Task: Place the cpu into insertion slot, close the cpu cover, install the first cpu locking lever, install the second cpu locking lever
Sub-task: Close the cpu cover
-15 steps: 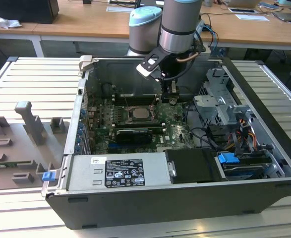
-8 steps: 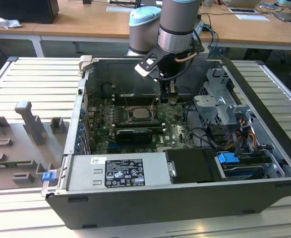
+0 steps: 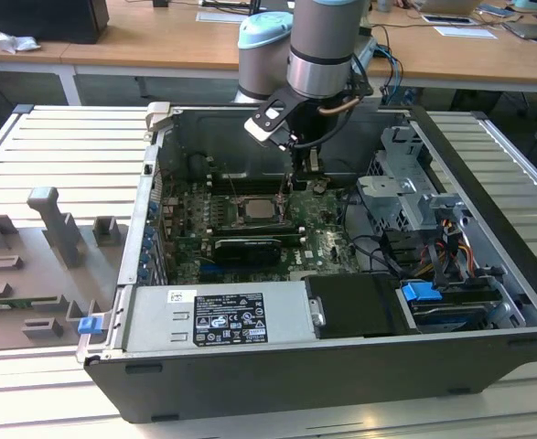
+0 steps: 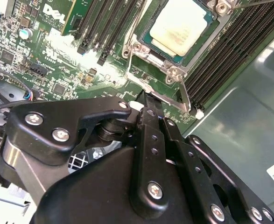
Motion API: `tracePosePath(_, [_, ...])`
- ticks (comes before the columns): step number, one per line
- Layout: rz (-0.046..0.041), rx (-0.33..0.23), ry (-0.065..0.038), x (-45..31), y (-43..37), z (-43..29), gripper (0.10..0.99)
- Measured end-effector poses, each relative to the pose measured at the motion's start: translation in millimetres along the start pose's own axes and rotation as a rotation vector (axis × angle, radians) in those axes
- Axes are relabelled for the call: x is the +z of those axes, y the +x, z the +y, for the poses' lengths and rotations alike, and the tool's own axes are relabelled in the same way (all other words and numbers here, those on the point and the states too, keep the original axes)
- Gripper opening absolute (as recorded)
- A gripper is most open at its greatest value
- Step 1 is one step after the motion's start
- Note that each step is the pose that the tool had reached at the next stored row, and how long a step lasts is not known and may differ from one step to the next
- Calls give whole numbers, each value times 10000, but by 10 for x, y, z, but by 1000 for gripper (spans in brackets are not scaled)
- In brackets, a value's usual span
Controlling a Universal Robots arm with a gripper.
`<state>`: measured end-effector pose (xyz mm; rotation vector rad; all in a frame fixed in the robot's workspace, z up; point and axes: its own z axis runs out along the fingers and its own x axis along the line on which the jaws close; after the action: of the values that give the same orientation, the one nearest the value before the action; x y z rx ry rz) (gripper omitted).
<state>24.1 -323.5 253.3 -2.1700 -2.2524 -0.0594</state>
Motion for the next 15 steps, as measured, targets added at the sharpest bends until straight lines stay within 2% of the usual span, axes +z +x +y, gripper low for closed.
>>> tracePosePath(10, [0,-1,0,-1,3,-64,106])
tracePosePath(15, [0,0,0,-2,5,-122,106])
